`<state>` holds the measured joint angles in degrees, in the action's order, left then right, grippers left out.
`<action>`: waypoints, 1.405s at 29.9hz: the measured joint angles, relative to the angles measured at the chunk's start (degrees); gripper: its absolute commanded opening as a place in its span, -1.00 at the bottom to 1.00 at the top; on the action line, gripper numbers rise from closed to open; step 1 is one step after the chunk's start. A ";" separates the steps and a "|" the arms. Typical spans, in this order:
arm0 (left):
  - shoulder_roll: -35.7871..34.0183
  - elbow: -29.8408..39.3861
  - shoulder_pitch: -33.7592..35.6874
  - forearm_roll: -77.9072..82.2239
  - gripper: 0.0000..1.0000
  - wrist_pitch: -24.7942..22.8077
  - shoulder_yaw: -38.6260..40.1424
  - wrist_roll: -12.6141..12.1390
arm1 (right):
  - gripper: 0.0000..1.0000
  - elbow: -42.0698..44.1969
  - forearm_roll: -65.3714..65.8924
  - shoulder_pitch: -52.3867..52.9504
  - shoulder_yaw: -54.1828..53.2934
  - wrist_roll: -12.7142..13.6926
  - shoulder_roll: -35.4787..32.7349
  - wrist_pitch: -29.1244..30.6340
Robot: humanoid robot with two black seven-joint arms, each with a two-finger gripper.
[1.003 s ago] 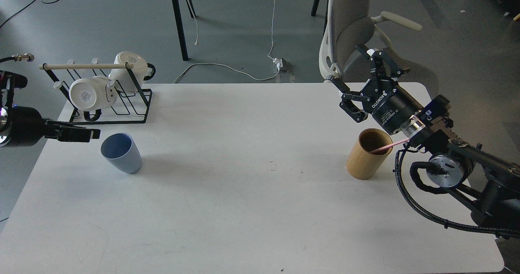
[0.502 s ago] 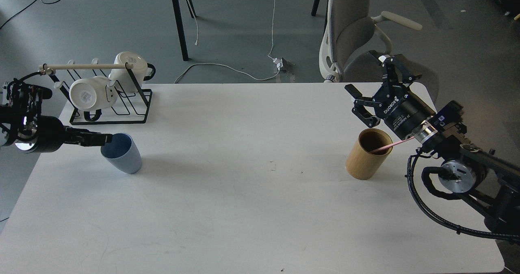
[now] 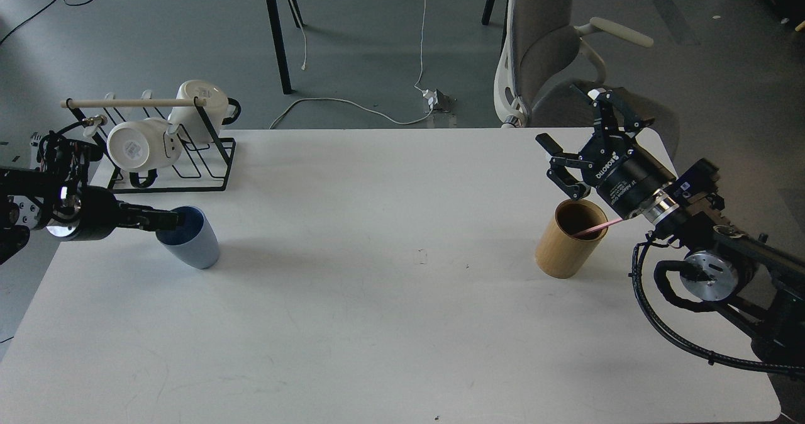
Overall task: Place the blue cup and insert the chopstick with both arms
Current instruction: 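Lower the left gripper to the light blue cup and grasp it, then lift the blue cup with the left gripper and carry it toward table center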
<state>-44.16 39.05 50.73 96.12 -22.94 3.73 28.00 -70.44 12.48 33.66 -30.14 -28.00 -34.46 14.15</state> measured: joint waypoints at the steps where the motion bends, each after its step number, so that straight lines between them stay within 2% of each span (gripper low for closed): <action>1: 0.00 -0.01 -0.13 0.44 -0.63 0.54 0.00 0.00 | 0.88 0.03 0.00 -0.02 0.00 0.00 0.00 0.00; 4: 0.00 -0.03 -0.45 2.52 -0.94 4.44 0.00 0.00 | 0.88 0.10 0.00 -0.21 0.00 0.00 0.00 0.00; 5: -0.01 0.01 -0.53 2.98 -0.99 5.37 0.01 0.00 | 0.88 0.11 0.00 -0.32 0.00 0.00 0.00 0.00; 14: -0.47 1.52 -1.44 3.48 -1.00 6.61 0.18 0.00 | 0.88 0.72 0.00 -0.76 -0.04 0.00 -0.06 -0.16; 19: -1.52 5.42 -1.23 3.29 -1.00 5.35 0.37 0.00 | 0.88 0.93 0.00 -0.79 -0.24 0.00 -0.07 -0.33; 24: -4.25 12.27 0.69 2.28 -1.00 3.87 2.10 0.00 | 0.88 2.07 -0.01 -0.80 -1.54 0.00 -0.36 -0.43; 28: -4.88 19.93 6.20 -0.20 -1.00 0.86 3.40 0.00 | 0.88 5.30 -0.28 -0.79 -6.60 0.00 -0.45 -0.48; 32: 3.14 20.34 13.06 -0.65 -1.00 0.01 2.89 0.02 | 0.88 10.73 -1.03 -0.39 -14.69 0.00 -0.41 -0.47; 38: 22.28 9.87 21.04 8.56 -1.00 0.00 -6.18 0.01 | 0.88 17.38 -1.16 -0.26 -22.86 0.00 -0.09 -0.21; 42: 29.59 6.19 22.57 11.18 -1.00 0.28 -10.75 0.02 | 0.88 19.35 -1.16 -0.50 -23.46 0.00 -0.46 -0.09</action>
<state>-14.57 45.24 73.30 107.30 -22.66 -7.02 28.02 -51.09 11.32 33.16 -53.60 -28.00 -34.92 14.06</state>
